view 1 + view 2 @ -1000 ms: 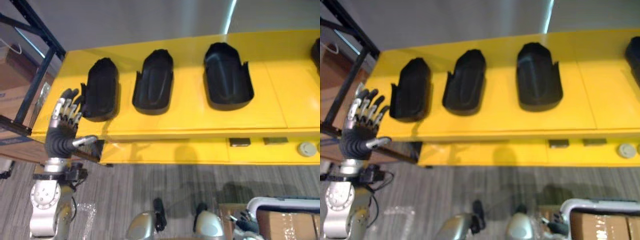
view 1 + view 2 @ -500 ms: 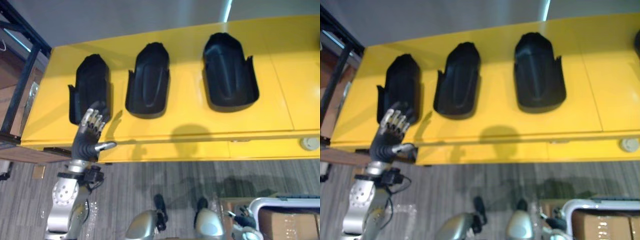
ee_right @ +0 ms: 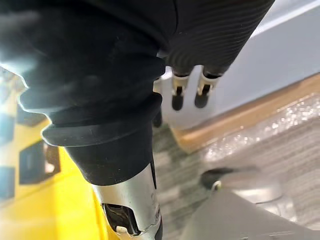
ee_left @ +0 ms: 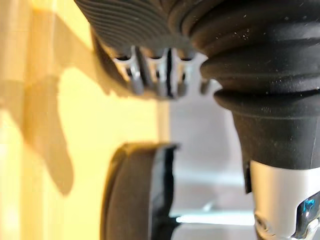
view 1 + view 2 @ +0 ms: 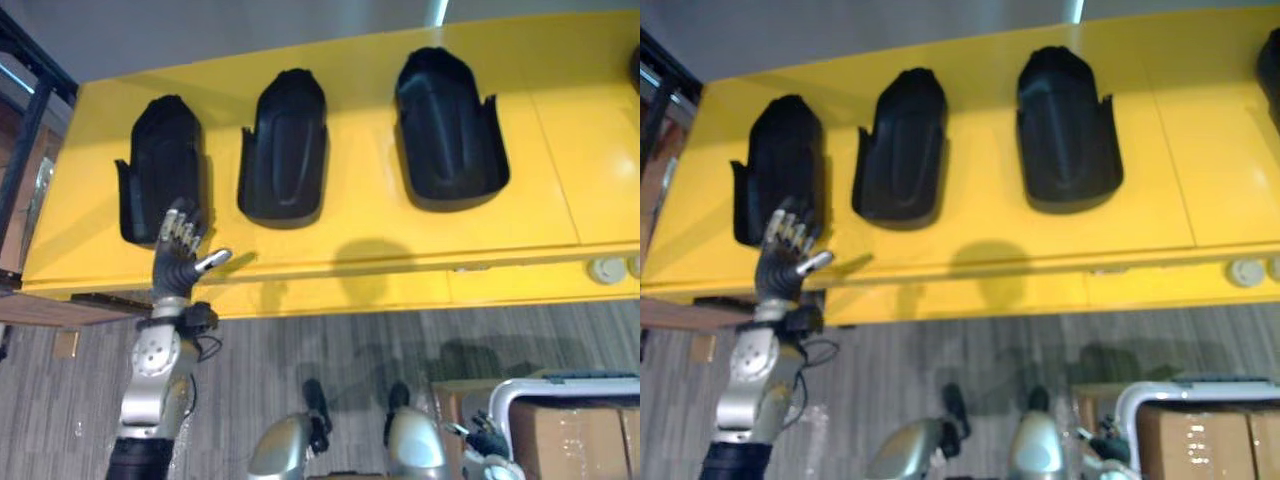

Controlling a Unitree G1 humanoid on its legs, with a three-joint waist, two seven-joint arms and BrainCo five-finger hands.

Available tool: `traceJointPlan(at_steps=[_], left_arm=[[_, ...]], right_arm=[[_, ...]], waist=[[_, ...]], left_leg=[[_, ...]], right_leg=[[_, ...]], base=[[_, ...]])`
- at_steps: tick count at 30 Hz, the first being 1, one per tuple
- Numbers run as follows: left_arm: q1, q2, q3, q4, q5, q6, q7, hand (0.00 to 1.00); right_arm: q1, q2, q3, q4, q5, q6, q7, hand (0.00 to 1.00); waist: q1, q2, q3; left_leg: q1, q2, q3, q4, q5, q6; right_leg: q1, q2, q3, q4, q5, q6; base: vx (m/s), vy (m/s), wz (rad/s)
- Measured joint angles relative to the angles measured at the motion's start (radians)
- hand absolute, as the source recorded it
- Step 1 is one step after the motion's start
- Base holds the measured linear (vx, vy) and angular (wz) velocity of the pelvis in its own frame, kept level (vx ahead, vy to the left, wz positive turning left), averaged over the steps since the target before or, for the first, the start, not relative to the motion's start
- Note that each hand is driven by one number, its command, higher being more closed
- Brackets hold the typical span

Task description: Walk over and take plastic housings, then place them on the shelf

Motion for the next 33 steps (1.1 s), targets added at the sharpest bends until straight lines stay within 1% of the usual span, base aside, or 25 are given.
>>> traceJointPlan(at_steps=[3,6,10,12,17,20,24,25,29,31,32,33], left_arm=[[-0.017,0.000,-0.015,0.016,0.000,0.007,0.011,0.00],[-0.031,0.000,-0.017,0.022,0.000,0.009,0.018,0.00],[-0.065,0.001,-0.016,0.061,0.000,0.013,0.054,0.00],[-0.078,0.001,-0.016,0.072,-0.001,0.013,0.057,0.00],[-0.097,0.001,-0.014,0.088,0.000,0.005,0.063,0.00],[-0.109,0.001,-0.011,0.091,0.000,-0.004,0.079,0.00],[-0.114,0.000,-0.006,0.091,-0.003,-0.018,0.075,0.00],[-0.117,0.000,-0.006,0.091,-0.003,-0.023,0.074,0.00],[-0.118,0.000,-0.006,0.081,-0.009,-0.064,0.051,0.00],[-0.118,-0.001,-0.006,0.063,-0.010,-0.095,0.049,0.00],[-0.118,-0.004,-0.006,0.031,-0.010,-0.127,0.038,0.00],[-0.118,-0.012,-0.006,0.004,-0.010,-0.144,0.033,0.00]], right_arm=[[0.000,0.006,-0.002,0.000,0.000,0.002,0.001,0.00],[-0.001,0.008,-0.004,0.000,0.000,0.002,0.006,0.00],[-0.008,0.014,-0.022,0.000,0.000,0.002,0.020,0.00],[-0.009,0.014,-0.022,0.000,0.000,0.002,0.020,0.00],[-0.014,0.014,-0.022,0.000,0.000,0.003,0.021,0.00],[-0.021,0.015,-0.022,0.000,-0.001,0.003,0.021,0.00],[-0.022,0.017,-0.022,0.000,-0.001,0.003,0.022,0.00],[-0.023,0.017,-0.022,0.000,-0.001,0.002,0.022,0.00],[-0.025,0.020,-0.022,0.001,-0.001,0.002,0.022,0.00],[-0.025,0.022,-0.022,0.001,-0.001,0.002,0.022,0.00],[-0.025,0.022,-0.022,0.004,-0.001,0.002,0.022,0.00],[-0.025,0.024,-0.022,0.008,-0.001,0.002,0.022,0.00]], waist=[[0.000,-0.001,0.001],[-0.001,-0.001,0.001],[-0.001,-0.010,0.006],[-0.001,-0.014,0.009],[-0.002,-0.018,0.011],[-0.003,-0.021,0.013],[-0.002,-0.027,0.020],[-0.002,-0.027,0.024],[-0.002,-0.028,0.029],[-0.002,-0.028,0.029],[-0.002,-0.028,0.029],[-0.002,-0.028,0.029]], left_leg=[[-0.008,0.005,0.005,0.031,-0.020,0.002],[-0.007,0.004,0.011,0.036,-0.025,0.004],[-0.010,0.009,0.017,0.065,-0.044,0.004],[-0.010,0.009,0.019,0.069,-0.047,0.004],[-0.017,0.010,0.018,0.083,-0.054,0.006],[-0.027,0.015,0.017,0.101,-0.063,0.007],[-0.027,0.015,0.017,0.101,-0.063,0.006],[-0.027,0.015,0.017,0.102,-0.063,0.006],[-0.028,0.016,0.017,0.106,-0.066,0.006],[-0.031,0.019,0.017,0.118,-0.073,0.006],[-0.032,0.019,0.017,0.123,-0.076,0.007],[-0.035,0.019,0.016,0.128,-0.079,0.008]], right_leg=[[0.001,0.001,0.003,0.002,0.000,0.000],[0.001,-0.002,0.008,0.003,0.000,0.001],[0.002,0.000,0.024,0.010,0.000,0.001],[0.002,-0.001,0.027,0.011,0.001,0.001],[0.002,-0.001,0.027,0.011,0.001,0.003],[0.001,0.000,0.026,0.011,0.001,0.003],[0.001,0.000,0.025,0.011,0.001,0.003],[0.001,0.000,0.025,0.012,0.001,0.003],[0.001,0.000,0.026,0.013,0.001,0.003],[0.003,0.001,0.026,0.013,0.001,0.003],[0.003,0.001,0.025,0.013,0.001,0.003],[0.003,0.001,0.025,0.013,0.001,0.003]], base=[[0.01,0.004,-0.05],[0.00,0.008,-0.05],[-0.02,0.013,-0.08],[-0.04,0.013,-0.06],[0.00,0.000,0.00],[0.00,0.000,0.00],[0.00,0.000,0.00],[0.00,0.000,0.00],[0.00,0.000,0.00],[0.00,0.000,0.00],[0.00,0.000,0.00],[0.00,0.000,0.00]])
